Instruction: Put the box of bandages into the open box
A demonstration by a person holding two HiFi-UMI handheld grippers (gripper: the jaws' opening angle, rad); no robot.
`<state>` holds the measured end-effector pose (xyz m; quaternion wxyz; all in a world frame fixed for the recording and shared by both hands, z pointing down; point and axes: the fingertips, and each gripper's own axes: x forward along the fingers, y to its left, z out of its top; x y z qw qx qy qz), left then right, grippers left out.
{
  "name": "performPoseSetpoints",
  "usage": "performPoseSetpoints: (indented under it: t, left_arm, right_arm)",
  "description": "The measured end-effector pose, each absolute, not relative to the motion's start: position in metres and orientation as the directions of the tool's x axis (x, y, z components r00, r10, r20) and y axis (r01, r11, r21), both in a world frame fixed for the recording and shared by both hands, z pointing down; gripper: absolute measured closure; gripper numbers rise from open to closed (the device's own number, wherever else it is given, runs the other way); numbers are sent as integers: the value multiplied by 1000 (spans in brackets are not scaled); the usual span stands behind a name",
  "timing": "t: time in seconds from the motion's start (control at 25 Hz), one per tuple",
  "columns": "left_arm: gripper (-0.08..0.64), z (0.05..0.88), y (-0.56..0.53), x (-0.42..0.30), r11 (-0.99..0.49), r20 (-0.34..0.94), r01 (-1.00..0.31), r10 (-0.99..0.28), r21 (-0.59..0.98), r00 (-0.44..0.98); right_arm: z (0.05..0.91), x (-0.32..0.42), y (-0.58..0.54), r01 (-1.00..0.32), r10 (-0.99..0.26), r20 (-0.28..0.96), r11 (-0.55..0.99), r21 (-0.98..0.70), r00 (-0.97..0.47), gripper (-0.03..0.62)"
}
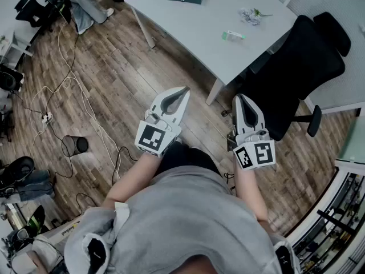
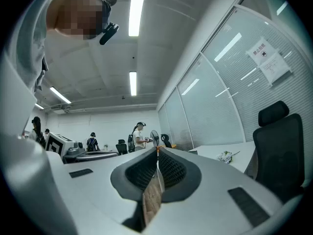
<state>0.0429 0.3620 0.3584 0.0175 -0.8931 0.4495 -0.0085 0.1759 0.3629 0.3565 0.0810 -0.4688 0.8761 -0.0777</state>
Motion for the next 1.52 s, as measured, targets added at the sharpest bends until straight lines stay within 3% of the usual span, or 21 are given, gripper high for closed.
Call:
performPoseSetpoints:
  t: [0.36,0.68,1.16,1.52]
  left_arm:
    - [540,356,367,42,-557,69,-829,-830,-47,553]
    - [540,360,320,30,-553,29,-832,-833,-30,553]
    - [540,340,151,-42,-615,-5,-788,-788,-35,616]
    - [540,344,59,-77,-665,24,-746,-747,-33,664]
  right_arm:
    - [341,177,376,-751,-789,-147,614,-243,-597,541]
    - [342,169,330,-754,-787,-159,616,-227,-596,541]
    - [325,88,166,-752,-804,-168,594,-285,-571,541]
    - [332,67,79,-796,-856,-154,516,-316,-494,541]
